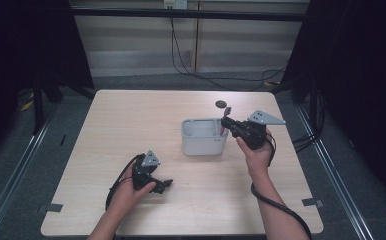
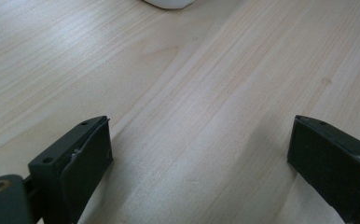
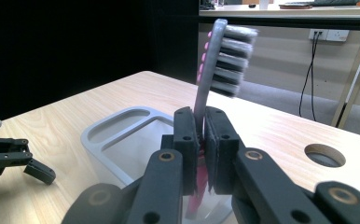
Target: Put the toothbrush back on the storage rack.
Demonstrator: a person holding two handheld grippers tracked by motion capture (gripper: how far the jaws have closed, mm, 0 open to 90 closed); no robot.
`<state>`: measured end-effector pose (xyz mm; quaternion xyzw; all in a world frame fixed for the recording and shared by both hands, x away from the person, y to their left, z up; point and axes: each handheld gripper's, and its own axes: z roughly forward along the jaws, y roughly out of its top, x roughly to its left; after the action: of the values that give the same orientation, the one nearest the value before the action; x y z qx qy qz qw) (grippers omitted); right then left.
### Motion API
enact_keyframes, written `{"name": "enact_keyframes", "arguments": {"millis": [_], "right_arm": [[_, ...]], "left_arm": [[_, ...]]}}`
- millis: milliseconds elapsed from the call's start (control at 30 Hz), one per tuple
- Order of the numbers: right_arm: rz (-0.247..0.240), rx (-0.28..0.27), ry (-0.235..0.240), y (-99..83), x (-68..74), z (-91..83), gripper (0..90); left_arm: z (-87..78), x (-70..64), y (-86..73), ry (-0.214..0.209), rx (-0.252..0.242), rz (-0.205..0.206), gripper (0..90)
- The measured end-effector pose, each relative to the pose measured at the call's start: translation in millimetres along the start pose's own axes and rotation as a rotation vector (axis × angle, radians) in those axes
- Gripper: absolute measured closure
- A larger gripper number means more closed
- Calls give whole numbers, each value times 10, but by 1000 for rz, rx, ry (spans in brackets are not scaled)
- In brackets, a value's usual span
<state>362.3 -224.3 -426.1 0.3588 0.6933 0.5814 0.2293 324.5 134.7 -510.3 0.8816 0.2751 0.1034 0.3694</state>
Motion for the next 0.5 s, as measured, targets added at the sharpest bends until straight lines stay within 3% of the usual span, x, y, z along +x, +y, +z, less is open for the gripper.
{"name": "enact_keyframes", "arguments": {"millis": [500], "right_arm": [[-4, 13, 2, -60, 4, -29, 838]], "left_arm": [[0, 0, 0, 0, 0, 0, 59]]}}
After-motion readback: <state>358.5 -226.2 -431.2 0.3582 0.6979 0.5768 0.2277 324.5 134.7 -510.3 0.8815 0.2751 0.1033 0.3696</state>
